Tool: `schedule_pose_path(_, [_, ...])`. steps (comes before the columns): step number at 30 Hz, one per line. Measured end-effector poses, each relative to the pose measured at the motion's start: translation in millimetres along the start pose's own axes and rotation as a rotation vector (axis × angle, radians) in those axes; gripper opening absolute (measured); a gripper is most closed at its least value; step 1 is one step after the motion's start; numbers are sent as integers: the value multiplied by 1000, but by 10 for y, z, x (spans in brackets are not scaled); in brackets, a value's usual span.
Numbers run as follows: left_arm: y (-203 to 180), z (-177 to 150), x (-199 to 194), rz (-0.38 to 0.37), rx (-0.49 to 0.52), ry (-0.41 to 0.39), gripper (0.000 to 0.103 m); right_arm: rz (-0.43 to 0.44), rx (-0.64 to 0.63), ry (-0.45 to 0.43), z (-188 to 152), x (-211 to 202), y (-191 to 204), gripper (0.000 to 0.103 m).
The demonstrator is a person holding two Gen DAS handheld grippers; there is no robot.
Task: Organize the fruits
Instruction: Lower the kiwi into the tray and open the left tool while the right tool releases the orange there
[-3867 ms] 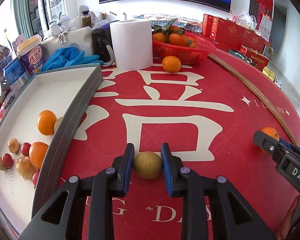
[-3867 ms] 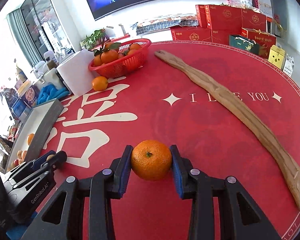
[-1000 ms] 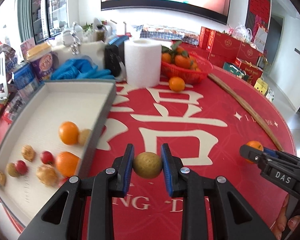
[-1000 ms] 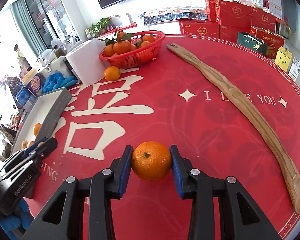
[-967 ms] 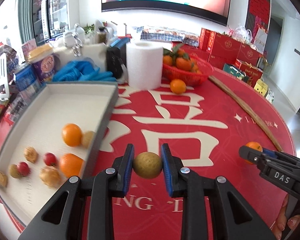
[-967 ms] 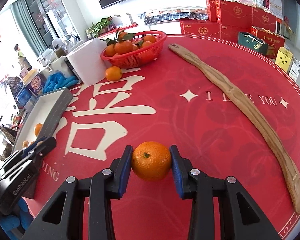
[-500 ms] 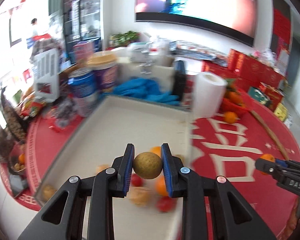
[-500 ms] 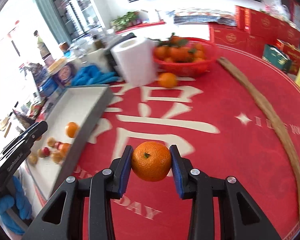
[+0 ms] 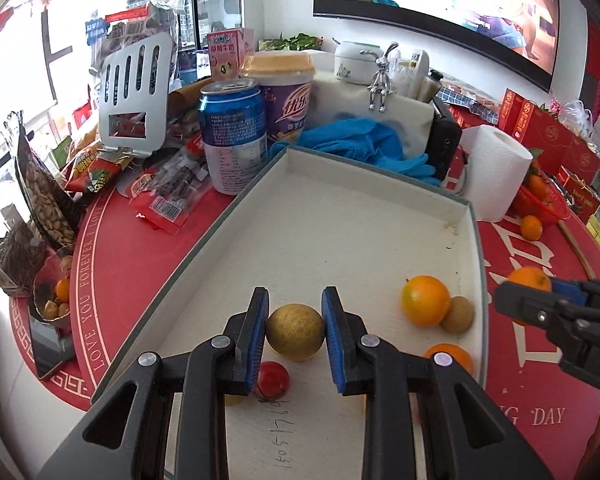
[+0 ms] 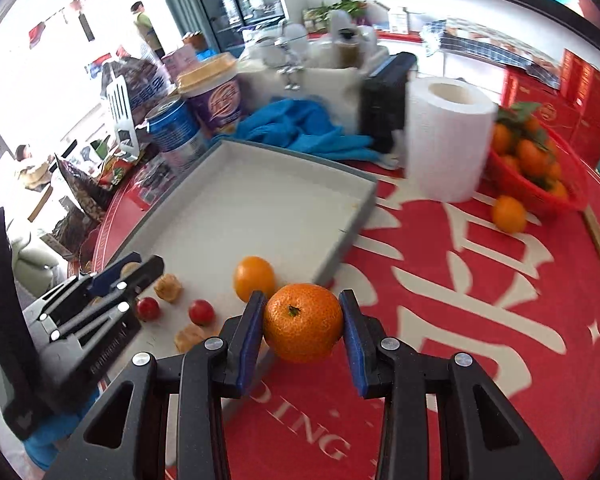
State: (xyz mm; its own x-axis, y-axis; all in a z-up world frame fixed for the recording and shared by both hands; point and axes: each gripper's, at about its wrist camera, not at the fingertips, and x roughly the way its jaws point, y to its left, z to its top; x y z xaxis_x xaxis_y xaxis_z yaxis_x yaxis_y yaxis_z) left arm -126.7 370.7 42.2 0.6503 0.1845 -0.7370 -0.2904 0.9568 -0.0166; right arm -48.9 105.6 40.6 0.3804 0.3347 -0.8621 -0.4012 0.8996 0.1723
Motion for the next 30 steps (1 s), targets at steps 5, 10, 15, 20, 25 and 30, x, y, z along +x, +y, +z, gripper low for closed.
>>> schedule_pose_path(5, [4,27,87,8,2,14,30,-4,-17,27,128,189,94,38])
schedule_pose_path(10, [8,27,185,12,-3,41,30,-7,-34,65,205,370,163,39])
schedule_pose_path(15, [25,40,222,10,-9,57,37,-16,-43,74,272,446,186,39])
schedule_pose_path(20, [22,60,159,14,-10,37,82,-7,-48,63,329,397,202,63])
schedule_pose_path(25, [20,62,117,24,-2,48,87,-4,-62,61,350,319,247,91])
schedule_pose_path(30, [38,59,45,46,-1,49,103,-29,-95,38,327,144,269,103])
